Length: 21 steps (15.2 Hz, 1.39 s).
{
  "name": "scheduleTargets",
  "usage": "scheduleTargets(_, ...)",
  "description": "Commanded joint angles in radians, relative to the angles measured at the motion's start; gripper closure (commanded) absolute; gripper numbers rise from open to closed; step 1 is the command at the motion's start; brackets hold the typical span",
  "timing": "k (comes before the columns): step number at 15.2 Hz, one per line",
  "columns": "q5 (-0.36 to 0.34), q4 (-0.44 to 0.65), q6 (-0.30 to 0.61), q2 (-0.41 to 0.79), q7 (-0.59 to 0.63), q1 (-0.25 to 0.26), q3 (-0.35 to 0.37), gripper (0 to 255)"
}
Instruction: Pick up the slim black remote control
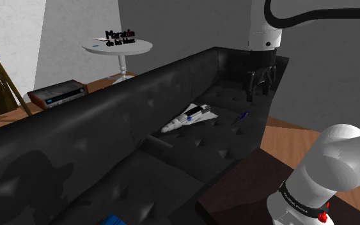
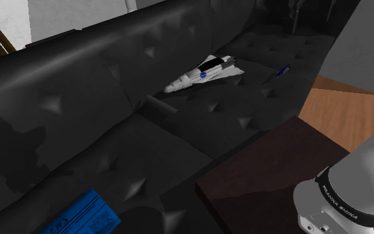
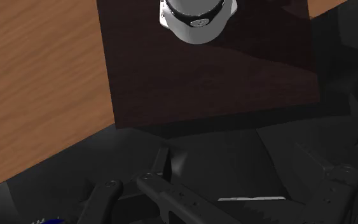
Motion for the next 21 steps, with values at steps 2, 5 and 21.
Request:
scheduleTargets(2,0.001,-0.013,0.038,0.021,-0.005,0.003,-0.001,0)
scheduleTargets(5,0.005,-0.044,0.152,0.092,-0.021,0.01,-0.004,0)
scheduleTargets(21,0.043,0.015,0.689,0.631,-0.111,0.053,0.0,0)
